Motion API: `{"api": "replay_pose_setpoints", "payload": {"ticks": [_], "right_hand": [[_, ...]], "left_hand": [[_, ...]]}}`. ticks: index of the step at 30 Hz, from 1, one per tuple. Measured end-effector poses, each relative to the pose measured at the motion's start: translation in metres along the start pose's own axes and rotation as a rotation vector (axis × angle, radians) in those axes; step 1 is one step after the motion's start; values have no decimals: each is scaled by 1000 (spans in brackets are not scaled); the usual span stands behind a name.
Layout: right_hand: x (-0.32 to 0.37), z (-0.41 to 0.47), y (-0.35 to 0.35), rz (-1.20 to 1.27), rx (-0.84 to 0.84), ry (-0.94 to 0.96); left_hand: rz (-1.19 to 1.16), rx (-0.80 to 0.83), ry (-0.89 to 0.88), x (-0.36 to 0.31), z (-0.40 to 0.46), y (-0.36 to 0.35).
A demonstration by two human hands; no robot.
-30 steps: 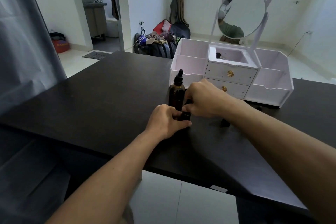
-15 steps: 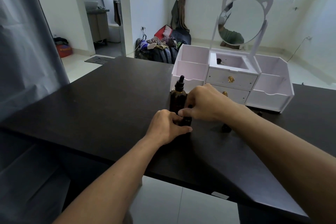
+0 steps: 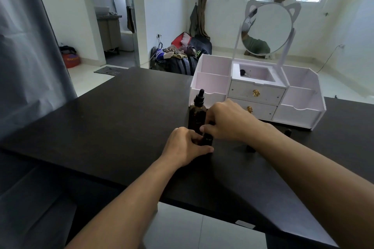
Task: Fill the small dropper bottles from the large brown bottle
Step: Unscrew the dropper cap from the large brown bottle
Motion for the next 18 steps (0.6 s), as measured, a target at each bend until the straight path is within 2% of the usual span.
{"api": "replay_pose_setpoints", "payload": {"ticks": [9, 15, 18], "right_hand": [[7, -2, 22, 35, 44, 79], [-15, -1, 58, 115, -157, -53], [-35, -1, 51, 142, -292, -173]], "left_hand": [[8, -20, -44, -4, -1, 2], [13, -9, -63, -5, -2, 2], [53, -25, -64, -5, -2, 1]]}}
Point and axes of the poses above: each hand's wrist, its own z-axis towards the middle knuckle, its own y-axis out of the back of the hand, x = y × z, the point moved 5 cm from there along z, towards the middle knuckle, and after that the axes turned 10 degrees about -x, right-handed, at the moved point
